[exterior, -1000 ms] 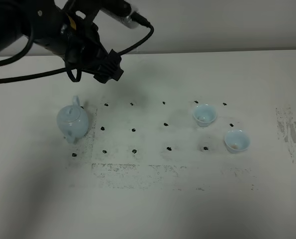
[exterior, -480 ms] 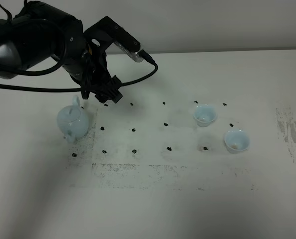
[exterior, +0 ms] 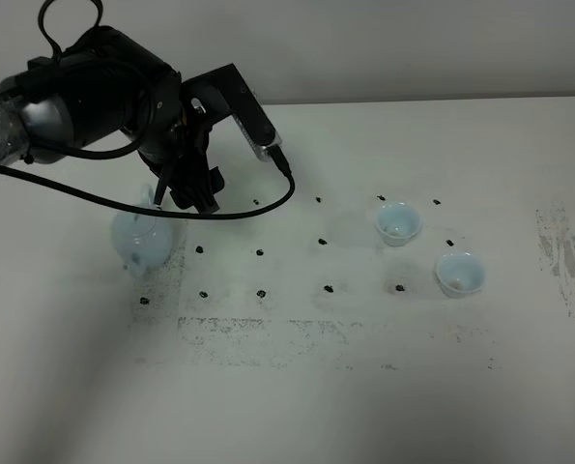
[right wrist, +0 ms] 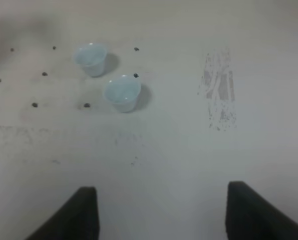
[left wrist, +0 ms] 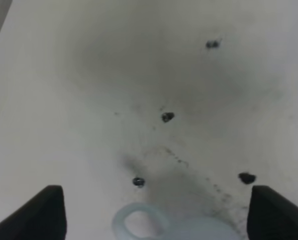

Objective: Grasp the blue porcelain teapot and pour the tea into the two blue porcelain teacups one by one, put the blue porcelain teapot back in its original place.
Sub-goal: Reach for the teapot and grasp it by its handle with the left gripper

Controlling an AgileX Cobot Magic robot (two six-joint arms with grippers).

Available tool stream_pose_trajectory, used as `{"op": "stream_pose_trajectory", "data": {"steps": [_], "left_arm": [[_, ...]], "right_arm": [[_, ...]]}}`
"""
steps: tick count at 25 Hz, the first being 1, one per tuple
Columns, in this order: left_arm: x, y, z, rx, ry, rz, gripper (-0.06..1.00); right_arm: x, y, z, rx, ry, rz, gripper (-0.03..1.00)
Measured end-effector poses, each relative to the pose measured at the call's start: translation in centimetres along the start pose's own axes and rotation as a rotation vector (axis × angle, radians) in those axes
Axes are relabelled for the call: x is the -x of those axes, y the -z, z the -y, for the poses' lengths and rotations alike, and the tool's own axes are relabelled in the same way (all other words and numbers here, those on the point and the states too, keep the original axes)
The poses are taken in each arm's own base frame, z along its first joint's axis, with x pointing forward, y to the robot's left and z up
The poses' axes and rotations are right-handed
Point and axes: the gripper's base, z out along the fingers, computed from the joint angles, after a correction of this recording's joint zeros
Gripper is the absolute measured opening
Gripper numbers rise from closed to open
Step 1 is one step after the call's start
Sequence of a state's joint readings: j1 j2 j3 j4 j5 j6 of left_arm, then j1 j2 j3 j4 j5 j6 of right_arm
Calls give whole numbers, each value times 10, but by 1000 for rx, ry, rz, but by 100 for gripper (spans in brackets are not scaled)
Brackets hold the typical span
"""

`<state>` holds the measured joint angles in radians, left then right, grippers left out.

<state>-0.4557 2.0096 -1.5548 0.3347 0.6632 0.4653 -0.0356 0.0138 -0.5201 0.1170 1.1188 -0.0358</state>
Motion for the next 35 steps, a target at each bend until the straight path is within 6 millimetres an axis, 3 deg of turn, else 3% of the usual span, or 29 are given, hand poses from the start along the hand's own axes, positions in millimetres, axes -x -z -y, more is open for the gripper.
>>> {"op": "stream_pose_trajectory", "data": {"steps": [8,15,26,35], "left_arm": [[7,-28,-1,77,-93,49,70],[-6,-54,-6,72,-61,17,70],[-34,-62,-30,123,137,-53,70],[-43,-63,-34,119,183,-101,70]], "right_arm": [[0,0,0,0,0,0,52],[0,0,0,0,0,1,52],[0,0,0,0,0,1,52],[0,0,0,0,0,1,52]]}}
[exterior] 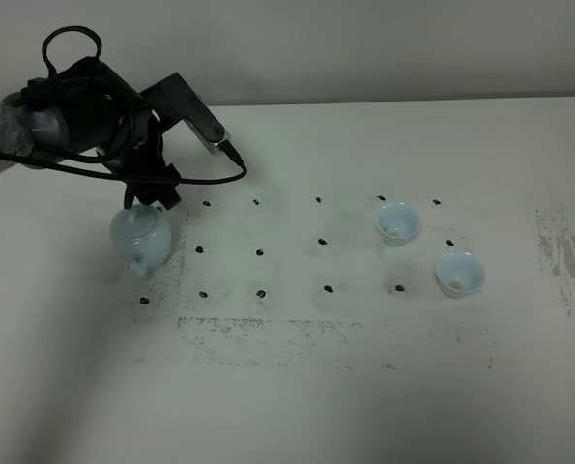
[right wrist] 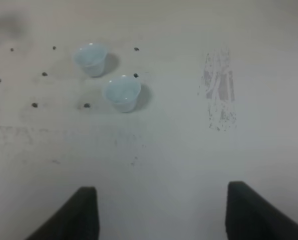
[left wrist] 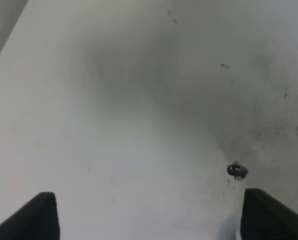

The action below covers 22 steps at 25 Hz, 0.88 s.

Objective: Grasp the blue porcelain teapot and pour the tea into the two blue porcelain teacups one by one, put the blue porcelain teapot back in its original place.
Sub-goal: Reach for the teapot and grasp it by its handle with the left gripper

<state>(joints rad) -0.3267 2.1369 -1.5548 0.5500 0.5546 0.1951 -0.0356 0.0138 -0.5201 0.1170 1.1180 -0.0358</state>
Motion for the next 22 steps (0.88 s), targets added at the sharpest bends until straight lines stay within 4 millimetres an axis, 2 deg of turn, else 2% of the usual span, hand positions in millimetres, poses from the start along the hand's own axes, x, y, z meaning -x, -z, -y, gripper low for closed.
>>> {"op": "stream_pose_trajectory", "data": {"steps": [22], "left_arm": [[-11,1,-3,40,170,-114,70]], "right_arm": [[0,0,0,0,0,0,52]]}}
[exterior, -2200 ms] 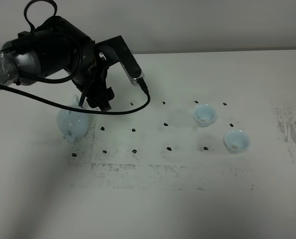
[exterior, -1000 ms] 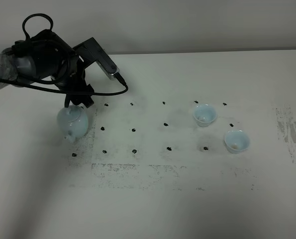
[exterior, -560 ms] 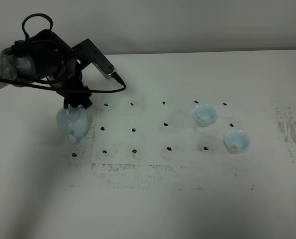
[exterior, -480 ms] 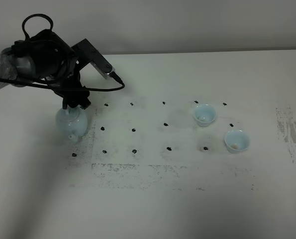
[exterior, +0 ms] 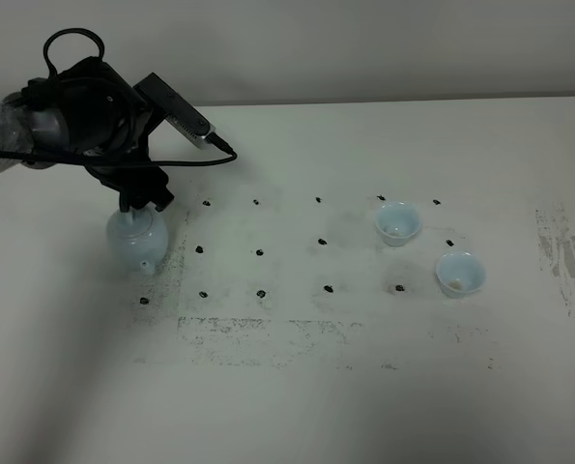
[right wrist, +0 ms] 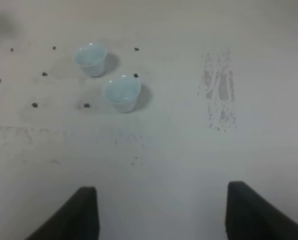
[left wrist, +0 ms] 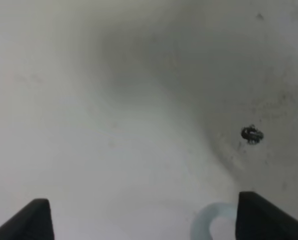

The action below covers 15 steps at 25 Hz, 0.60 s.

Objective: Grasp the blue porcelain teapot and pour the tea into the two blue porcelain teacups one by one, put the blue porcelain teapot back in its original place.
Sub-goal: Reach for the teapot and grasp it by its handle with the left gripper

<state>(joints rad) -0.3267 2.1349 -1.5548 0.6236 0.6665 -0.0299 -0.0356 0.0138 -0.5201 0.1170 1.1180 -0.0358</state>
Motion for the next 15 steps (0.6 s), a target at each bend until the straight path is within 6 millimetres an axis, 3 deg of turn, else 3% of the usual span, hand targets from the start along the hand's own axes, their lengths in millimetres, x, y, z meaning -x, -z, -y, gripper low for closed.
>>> {"op": "stream_pose_trajectory", "data": {"steps": [5,10,15], "left_arm": [[-2,21,-18,31,44,12,70],[-25,51,-48,72,118,-44,70],[-52,69,-41,46,161,55,70]], "right_arm": [[0,0,0,0,0,0,52],[0,0,0,0,0,0,52],[0,0,0,0,0,0,52]]}}
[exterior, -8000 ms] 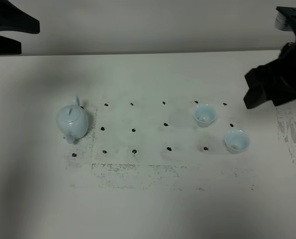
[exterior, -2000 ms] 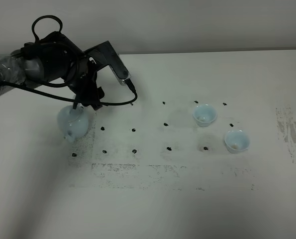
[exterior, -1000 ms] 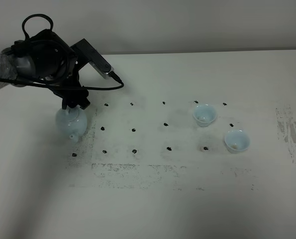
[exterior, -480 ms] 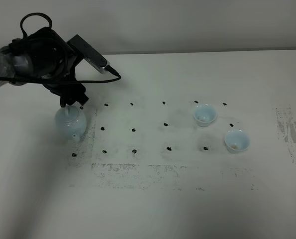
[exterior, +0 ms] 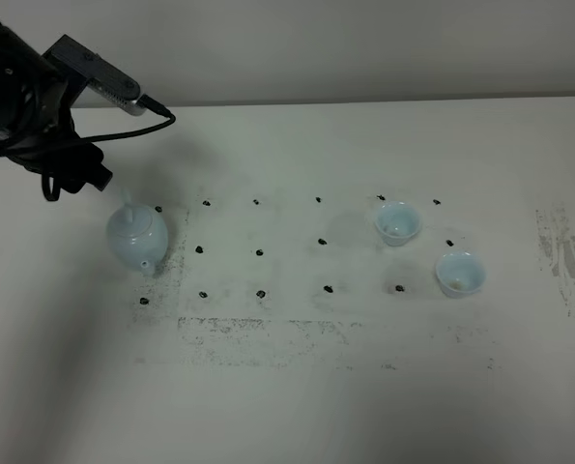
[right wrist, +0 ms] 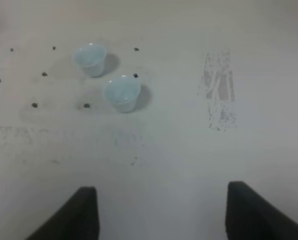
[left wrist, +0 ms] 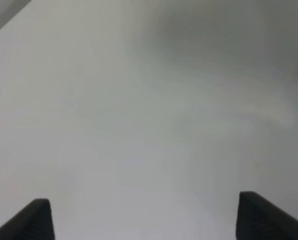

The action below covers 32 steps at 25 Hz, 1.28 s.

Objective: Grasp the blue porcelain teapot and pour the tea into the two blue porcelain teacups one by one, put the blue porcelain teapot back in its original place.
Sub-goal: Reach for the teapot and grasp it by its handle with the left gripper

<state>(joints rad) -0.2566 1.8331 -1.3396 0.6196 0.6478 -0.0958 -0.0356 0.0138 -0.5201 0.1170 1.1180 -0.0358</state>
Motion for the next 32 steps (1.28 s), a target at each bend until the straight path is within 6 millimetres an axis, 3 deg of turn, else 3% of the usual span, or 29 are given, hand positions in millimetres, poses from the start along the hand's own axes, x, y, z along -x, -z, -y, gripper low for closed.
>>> {"op": "stream_pose_trajectory", "data": {"steps": [4,7,15,25,32], "left_arm": [[5,8,5,-54,57,253,70],[11,3,11,-80,61,333,70],[4,-40,35,-127,23,229,70],[-3,-44,35,-119,18,155,70],[2,-47,26,-121,41,261,70]], "right_arm": [[0,0,0,0,0,0,52],[0,0,0,0,0,0,52],[0,0,0,0,0,0,52],[0,0,0,0,0,0,52],[0,0,0,0,0,0,52]]}}
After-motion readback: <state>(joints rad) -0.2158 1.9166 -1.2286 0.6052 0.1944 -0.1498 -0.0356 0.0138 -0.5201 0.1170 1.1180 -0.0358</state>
